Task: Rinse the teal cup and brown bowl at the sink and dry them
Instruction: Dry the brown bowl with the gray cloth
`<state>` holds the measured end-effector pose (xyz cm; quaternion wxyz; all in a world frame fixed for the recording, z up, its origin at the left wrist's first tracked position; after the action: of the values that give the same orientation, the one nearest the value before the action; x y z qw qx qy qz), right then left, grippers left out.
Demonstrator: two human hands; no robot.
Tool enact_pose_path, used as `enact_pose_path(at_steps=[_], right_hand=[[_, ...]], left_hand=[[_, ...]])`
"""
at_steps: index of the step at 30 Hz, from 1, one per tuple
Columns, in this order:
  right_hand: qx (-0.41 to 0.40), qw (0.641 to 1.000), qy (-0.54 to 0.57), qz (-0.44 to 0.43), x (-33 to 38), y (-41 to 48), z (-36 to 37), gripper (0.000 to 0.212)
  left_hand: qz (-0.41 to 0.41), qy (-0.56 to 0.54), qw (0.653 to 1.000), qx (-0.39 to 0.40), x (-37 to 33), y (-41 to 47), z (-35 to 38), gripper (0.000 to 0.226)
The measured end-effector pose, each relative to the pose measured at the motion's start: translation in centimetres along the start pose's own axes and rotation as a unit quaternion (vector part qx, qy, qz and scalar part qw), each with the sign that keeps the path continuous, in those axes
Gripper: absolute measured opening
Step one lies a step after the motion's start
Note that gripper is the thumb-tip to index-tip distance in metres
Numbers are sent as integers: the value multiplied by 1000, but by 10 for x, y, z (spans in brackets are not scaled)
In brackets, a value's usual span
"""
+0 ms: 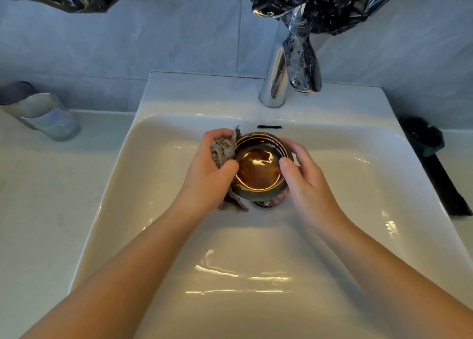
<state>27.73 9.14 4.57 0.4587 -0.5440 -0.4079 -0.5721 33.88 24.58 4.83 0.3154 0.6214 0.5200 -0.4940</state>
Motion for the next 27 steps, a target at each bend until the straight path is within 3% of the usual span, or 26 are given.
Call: enact_pose_path(at_steps=[12,14,17,21,27], right_hand=[[120,984,-5,130,-11,-2,-1,31],[93,988,2,123,-12,1,1,29],[20,999,-3,42,-3,6,-3,23],[-10,1000,22,9,-5,1,-1,29],[0,1000,22,12,-1,2,-8,33]], left_hand=[[2,93,979,184,1,3,-2,44],[-7,82,984,158,0,4,-2,44],[-14,37,998,50,-3,7,-4,46],[-18,-3,998,-59,-4,-4,1,44],[4,44,999,31,-5,0,4,44]])
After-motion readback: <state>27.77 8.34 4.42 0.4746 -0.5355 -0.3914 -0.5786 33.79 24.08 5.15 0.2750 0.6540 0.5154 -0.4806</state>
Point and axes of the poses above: each hand's wrist, its own y-axis towards the middle knuckle, its own z-axis out of the palm, x = y × z, the point moved 5 cm from there along y, towards the middle knuckle, and after that the axes turned 14 degrees about y, right-handed, at the moved point
